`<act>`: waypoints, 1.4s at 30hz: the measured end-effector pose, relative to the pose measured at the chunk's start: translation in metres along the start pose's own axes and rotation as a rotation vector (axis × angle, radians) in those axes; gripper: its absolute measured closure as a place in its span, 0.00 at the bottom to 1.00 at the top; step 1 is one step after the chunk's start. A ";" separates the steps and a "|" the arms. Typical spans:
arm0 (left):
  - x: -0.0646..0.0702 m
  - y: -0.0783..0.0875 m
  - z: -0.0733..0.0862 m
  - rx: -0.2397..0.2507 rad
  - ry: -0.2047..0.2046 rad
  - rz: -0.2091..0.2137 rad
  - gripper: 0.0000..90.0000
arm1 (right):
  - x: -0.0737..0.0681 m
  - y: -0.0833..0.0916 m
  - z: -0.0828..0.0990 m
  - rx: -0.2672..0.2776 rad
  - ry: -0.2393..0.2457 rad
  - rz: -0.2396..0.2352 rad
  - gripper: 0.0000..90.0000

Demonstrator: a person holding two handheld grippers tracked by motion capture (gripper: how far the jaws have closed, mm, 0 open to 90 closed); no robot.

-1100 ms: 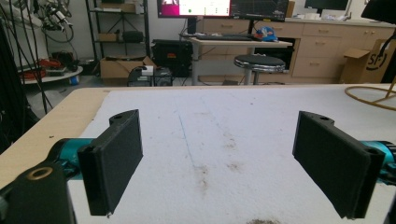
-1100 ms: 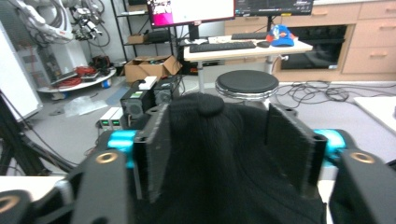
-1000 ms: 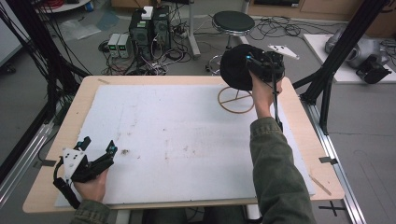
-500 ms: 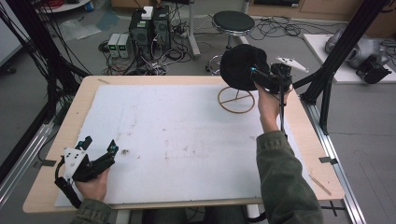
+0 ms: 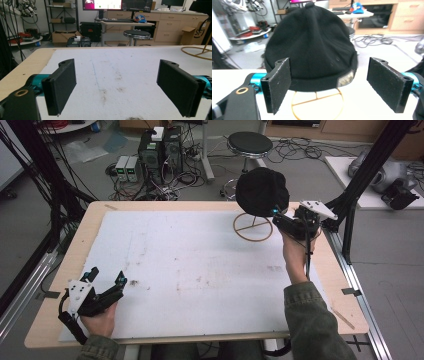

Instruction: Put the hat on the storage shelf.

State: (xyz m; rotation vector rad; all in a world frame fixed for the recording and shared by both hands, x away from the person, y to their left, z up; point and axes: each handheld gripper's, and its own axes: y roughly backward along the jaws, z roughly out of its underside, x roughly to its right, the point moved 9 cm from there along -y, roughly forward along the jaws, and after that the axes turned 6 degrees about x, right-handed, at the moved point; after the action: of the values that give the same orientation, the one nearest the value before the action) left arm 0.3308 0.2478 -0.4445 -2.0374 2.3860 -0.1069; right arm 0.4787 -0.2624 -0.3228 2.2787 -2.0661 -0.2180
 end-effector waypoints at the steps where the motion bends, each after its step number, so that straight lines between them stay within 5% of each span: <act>1: 0.000 0.000 -0.001 0.004 0.004 -0.001 0.18 | 0.002 0.002 0.003 0.003 0.009 0.007 0.21; 11: -0.004 0.000 -0.001 0.009 0.027 -0.011 0.18 | 0.018 0.030 0.027 0.051 -0.025 0.041 0.21; 15: -0.004 0.000 0.000 0.005 0.023 -0.010 0.18 | 0.020 0.036 0.036 0.014 -0.001 0.057 0.21; 20: -0.004 0.000 -0.001 0.008 0.021 -0.010 0.18 | 0.016 0.049 0.034 0.086 0.038 0.036 0.22; 37: -0.005 -0.003 0.001 0.005 0.027 -0.006 0.18 | 0.022 0.075 0.097 0.087 0.031 0.058 0.22; 42: -0.005 -0.003 0.001 0.006 0.028 -0.006 0.18 | 0.024 0.079 0.111 0.111 0.060 0.077 0.22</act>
State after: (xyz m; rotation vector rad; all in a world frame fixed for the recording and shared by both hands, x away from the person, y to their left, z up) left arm 0.3348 0.2524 -0.4455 -2.0545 2.3930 -0.1427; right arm 0.3872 -0.2890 -0.4228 2.2296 -2.1825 -0.0312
